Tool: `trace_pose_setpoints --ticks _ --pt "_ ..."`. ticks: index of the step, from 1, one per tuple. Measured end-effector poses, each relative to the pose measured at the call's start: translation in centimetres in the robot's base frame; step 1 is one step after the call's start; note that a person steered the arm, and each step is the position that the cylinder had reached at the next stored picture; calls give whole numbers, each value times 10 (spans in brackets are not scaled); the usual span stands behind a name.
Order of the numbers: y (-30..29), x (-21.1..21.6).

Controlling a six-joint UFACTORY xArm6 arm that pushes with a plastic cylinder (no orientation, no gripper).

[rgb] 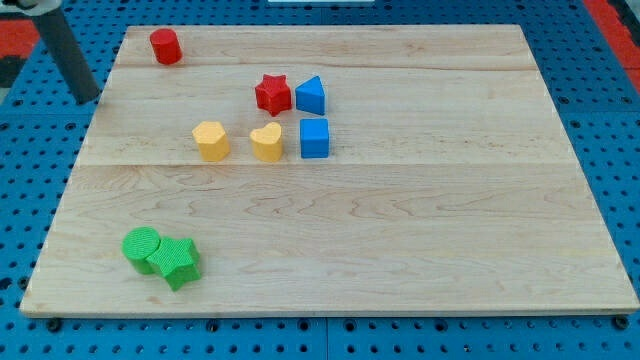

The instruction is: Push the red circle to the left of the red star

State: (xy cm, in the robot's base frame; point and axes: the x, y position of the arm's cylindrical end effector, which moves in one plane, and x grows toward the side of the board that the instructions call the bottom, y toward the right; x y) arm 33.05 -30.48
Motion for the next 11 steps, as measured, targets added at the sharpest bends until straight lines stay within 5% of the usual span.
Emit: trace_pose_setpoints --ticks 1,2,3,4,6,7,8,9,11 --pt "3 -22" --pt "51 -102" --pt "90 -105" --pt "138 -52" --pt "109 -99" --pt "165 -68" --pt "156 -79" --pt "213 -92" --pt "208 -36"
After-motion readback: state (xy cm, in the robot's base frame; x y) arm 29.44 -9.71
